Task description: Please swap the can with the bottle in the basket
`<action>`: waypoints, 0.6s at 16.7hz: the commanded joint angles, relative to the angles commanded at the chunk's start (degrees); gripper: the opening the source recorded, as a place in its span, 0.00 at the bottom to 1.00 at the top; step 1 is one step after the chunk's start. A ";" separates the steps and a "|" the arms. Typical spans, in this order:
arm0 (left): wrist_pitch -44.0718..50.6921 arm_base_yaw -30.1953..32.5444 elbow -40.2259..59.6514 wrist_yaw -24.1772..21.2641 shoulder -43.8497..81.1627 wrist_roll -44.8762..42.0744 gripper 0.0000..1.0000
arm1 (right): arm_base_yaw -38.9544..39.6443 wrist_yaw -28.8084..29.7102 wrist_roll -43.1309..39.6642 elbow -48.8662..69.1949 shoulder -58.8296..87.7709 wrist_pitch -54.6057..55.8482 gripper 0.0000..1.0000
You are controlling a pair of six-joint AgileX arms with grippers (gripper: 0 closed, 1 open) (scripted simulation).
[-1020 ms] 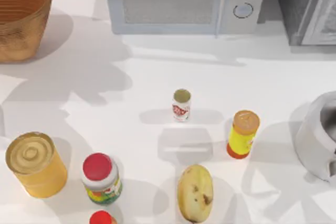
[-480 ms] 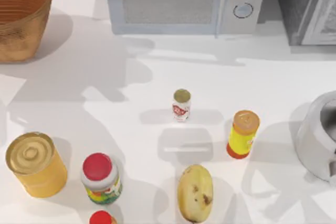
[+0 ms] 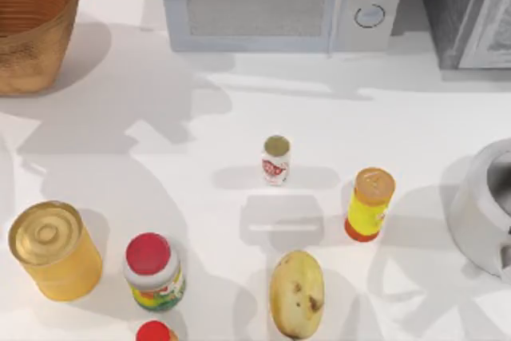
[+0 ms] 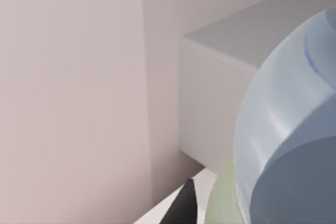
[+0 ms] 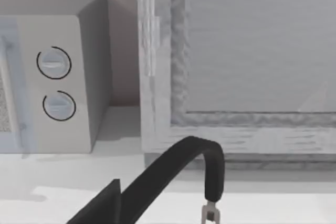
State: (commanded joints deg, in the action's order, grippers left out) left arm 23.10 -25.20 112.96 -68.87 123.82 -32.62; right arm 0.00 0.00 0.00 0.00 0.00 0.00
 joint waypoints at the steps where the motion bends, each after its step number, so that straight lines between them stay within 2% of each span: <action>1: -1.25 0.41 -0.51 0.32 0.21 0.60 0.00 | 0.00 0.00 0.00 0.00 0.00 0.00 1.00; 7: -9.30 3.07 -3.56 2.26 1.46 4.36 0.00 | 0.00 0.00 0.00 0.00 0.00 0.00 1.00; 10: -9.80 3.34 -3.85 2.52 1.69 4.66 0.00 | 0.00 0.00 0.00 0.00 0.00 0.00 1.00</action>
State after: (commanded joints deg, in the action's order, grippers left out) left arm 13.30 -21.86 109.11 -66.35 125.51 -27.96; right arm 0.00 0.00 0.00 0.00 0.00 0.00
